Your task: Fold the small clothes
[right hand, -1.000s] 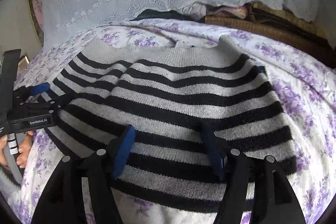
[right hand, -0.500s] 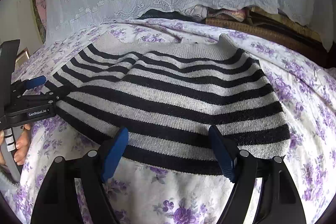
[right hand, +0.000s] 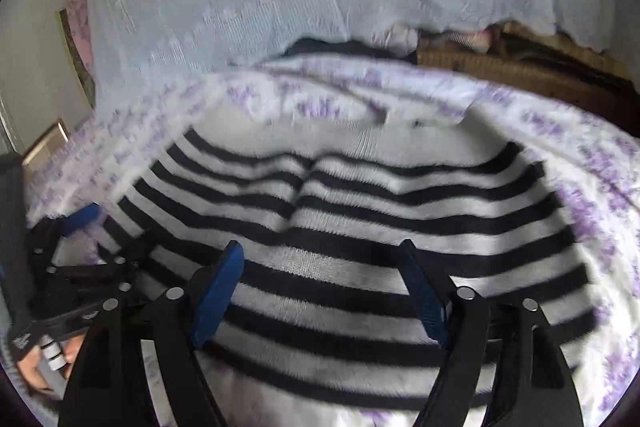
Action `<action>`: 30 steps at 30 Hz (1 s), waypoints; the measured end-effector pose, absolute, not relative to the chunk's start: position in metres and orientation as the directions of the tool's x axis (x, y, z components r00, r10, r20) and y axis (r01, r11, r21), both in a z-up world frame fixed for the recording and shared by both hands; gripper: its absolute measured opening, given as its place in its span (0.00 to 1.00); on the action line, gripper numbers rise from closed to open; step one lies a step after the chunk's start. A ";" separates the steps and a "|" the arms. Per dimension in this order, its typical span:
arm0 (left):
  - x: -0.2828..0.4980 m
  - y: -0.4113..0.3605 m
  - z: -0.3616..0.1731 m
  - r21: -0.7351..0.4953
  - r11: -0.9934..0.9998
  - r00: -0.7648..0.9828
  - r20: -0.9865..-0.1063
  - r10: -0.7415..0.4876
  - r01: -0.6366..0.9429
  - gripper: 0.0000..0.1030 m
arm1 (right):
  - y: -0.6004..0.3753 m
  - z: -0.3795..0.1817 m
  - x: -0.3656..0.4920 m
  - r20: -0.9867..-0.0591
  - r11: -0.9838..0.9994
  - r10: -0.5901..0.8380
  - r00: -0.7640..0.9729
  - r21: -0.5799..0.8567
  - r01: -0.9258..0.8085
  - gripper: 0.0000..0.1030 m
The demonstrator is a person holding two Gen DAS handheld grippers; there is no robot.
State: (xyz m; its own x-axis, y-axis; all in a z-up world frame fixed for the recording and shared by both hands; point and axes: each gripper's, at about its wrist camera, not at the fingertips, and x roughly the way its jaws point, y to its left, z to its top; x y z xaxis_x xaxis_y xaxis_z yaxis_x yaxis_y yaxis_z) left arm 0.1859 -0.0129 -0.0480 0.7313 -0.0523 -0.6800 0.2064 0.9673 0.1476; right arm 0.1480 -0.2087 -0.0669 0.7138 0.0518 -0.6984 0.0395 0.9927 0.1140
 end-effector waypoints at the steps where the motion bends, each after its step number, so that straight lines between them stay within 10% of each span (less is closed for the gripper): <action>1: 0.192 -0.011 -0.052 0.126 0.969 0.707 -0.705 -0.061 0.210 0.96 | -0.207 -0.072 0.148 -0.693 0.994 0.051 0.719 0.102 0.028 0.93; 30: 0.168 -0.014 -0.033 0.090 0.955 0.755 -0.635 -0.165 0.284 0.95 | -0.289 -0.054 0.014 -0.563 0.883 0.041 0.825 0.407 0.234 0.93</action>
